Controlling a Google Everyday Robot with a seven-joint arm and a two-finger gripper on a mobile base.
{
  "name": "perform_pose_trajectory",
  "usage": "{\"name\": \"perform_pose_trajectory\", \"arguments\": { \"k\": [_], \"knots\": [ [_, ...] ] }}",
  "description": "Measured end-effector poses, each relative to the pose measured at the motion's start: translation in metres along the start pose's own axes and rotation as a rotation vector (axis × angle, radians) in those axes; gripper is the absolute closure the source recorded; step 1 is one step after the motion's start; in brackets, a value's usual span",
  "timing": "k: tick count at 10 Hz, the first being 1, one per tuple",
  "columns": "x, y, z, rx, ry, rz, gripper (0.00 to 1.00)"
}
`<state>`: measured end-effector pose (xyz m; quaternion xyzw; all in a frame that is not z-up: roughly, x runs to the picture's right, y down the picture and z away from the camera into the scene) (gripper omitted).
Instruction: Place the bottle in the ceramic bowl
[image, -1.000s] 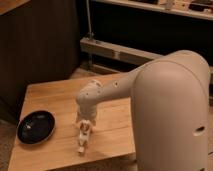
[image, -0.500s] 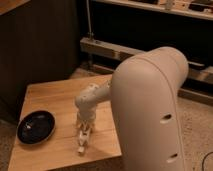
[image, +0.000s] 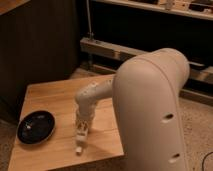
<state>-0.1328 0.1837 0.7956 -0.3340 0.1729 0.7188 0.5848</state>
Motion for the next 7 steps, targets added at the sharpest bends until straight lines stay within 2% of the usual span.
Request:
{"name": "perform_pose_trajectory", "arguments": {
  "k": [1,2,4,6,7],
  "knots": [
    [-0.003,0.001,-0.017,-0.092,-0.011,0.04,0.96],
    [-0.005,0.002,-0.028,-0.154,-0.02,0.058,1.0],
    [-0.01,0.027,-0.053,-0.295,-0.041,0.062,1.0],
    [-0.016,0.051,-0.056,-0.361,-0.044,0.055,1.0],
    [-0.02,0.055,-0.054,-0.377,-0.038,0.06,1.0]
  ]
}}
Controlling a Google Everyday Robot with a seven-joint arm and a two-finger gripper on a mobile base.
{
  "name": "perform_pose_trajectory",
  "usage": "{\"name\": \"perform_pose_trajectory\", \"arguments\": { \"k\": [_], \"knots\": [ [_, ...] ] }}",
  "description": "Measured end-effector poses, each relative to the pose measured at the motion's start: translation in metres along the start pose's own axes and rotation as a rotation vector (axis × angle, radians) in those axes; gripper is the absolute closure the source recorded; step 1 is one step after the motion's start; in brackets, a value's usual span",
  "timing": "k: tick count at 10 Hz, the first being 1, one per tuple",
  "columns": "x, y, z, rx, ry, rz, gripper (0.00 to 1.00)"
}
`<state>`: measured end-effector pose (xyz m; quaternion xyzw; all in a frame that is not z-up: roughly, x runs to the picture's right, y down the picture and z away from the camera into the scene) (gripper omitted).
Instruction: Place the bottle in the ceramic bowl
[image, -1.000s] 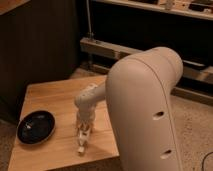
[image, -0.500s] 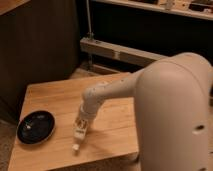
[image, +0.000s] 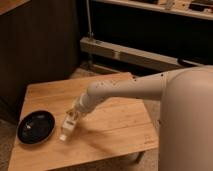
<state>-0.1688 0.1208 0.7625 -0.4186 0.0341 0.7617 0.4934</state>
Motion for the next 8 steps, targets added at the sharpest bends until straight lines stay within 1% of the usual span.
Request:
{"name": "perform_pose_trajectory", "arguments": {
  "k": [2,3,5,8],
  "knots": [
    [-0.007,0.007,0.008,-0.022,0.018,0.004,1.0],
    [-0.011,0.017,0.014,-0.035,0.026,0.0,1.0],
    [-0.016,0.054,0.025,-0.072,0.034,-0.044,1.0],
    [-0.012,0.096,0.038,-0.13,0.042,-0.106,1.0]
  ]
}}
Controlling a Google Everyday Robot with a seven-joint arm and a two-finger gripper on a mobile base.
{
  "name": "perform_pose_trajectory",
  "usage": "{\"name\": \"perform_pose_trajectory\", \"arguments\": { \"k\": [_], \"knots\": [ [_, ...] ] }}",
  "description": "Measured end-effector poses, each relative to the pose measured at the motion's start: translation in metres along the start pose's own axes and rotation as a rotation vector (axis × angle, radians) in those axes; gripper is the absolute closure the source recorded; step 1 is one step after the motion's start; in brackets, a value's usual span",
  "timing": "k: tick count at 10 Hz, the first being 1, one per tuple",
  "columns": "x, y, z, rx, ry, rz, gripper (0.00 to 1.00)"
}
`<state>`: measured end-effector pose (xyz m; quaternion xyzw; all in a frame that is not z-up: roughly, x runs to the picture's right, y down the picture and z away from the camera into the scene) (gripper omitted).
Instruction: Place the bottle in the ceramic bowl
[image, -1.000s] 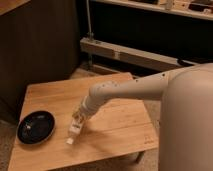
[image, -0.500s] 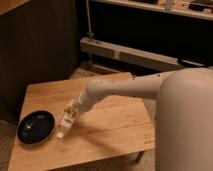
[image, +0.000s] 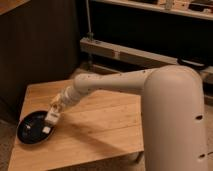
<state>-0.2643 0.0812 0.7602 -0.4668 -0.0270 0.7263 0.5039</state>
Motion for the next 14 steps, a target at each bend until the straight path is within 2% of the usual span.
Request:
{"name": "perform_pose_trajectory", "arguments": {
  "k": [1,2,4,6,9,11,13,14],
  "knots": [
    [0.001,0.007,0.006,-0.01,0.003,-0.014,1.0],
    [0.002,0.015,0.014,-0.033,0.012,-0.028,1.0],
    [0.004,0.018,0.033,-0.082,0.039,-0.033,1.0],
    [0.012,0.028,0.047,-0.093,0.058,-0.068,0.98],
    [0.021,0.04,0.057,-0.107,0.058,-0.144,0.68],
    [0.025,0.044,0.057,-0.116,0.039,-0.192,0.49],
    [0.029,0.045,0.064,-0.123,0.029,-0.199,0.29],
    [0.03,0.041,0.067,-0.124,0.026,-0.185,0.22]
  ]
}}
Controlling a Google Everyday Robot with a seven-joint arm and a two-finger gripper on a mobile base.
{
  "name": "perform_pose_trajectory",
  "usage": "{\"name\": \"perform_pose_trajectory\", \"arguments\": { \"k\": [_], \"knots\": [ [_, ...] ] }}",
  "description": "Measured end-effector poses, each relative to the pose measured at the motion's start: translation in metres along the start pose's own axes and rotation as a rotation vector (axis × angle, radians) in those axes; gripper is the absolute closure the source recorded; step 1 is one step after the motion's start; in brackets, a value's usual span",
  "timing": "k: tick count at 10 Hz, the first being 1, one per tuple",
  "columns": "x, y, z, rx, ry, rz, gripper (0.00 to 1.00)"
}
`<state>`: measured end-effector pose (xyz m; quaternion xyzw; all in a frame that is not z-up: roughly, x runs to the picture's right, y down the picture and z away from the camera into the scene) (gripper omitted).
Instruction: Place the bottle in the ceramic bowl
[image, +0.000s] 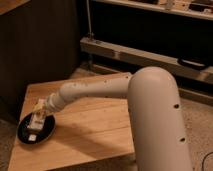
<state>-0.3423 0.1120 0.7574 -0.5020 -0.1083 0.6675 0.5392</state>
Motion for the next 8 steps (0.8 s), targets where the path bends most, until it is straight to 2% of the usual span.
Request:
{"name": "perform_pose_trajectory", "arguments": {
  "k": [4,5,8],
  "knots": [
    [0.0003,-0.0062,0.0084,0.011,0.013,0.04,0.2],
    [-0.0005,-0.0052,0.0079,0.023,0.02,0.039,0.2],
    [-0.0008,-0.0068,0.0073,0.024,0.019,0.042,0.2]
  ]
}}
